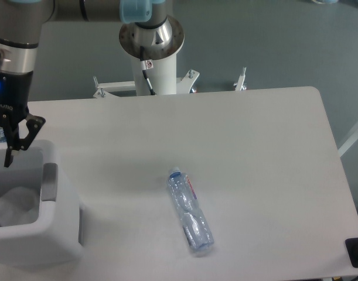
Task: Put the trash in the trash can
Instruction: 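Move the open gripper over the clear plastic bottle and lower it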
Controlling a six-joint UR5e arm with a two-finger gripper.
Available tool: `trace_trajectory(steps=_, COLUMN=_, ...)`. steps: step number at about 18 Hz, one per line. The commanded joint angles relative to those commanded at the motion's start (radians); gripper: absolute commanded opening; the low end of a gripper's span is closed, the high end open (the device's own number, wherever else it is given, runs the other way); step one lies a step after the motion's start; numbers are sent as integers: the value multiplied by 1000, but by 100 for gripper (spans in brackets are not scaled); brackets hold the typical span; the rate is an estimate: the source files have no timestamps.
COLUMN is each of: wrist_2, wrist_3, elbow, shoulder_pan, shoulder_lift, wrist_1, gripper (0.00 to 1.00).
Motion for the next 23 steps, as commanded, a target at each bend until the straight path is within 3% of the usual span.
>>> trace_trajectory(steps=4, wrist_2=-6, wrist_3=-6, elbow=-6, shoulder_pan=170, shoulder_lift=2, wrist_1=2, gripper=100)
trace_trajectory(steps=7, wrist_2=-15, wrist_3=-6, elbow=5, shoulder_pan=270, shoulder_lift=-14, wrist_1=47, gripper=100)
trace_trajectory(steps=11, wrist_2=-9, wrist_3=3, elbow=9, shoulder_pan=391, shoulder_lift=-64, wrist_1=49, gripper=100)
trace_trajectory(steps=16, wrist_2=-2, wrist_3=14, elbow=21, shoulder_pan=450, shoulder_lift=-101, wrist_1=43, gripper=100)
trace_trajectory(steps=19, wrist_2=14, wrist_3=107, elbow=20, shoulder_pan=462, shoulder_lift=-124, wrist_1=38, gripper=100)
trace_trajectory(steps=23, wrist_2=158, wrist_3=222, elbow=5, shoulder_pan=459, shoulder_lift=-143, wrist_1=29, gripper=100)
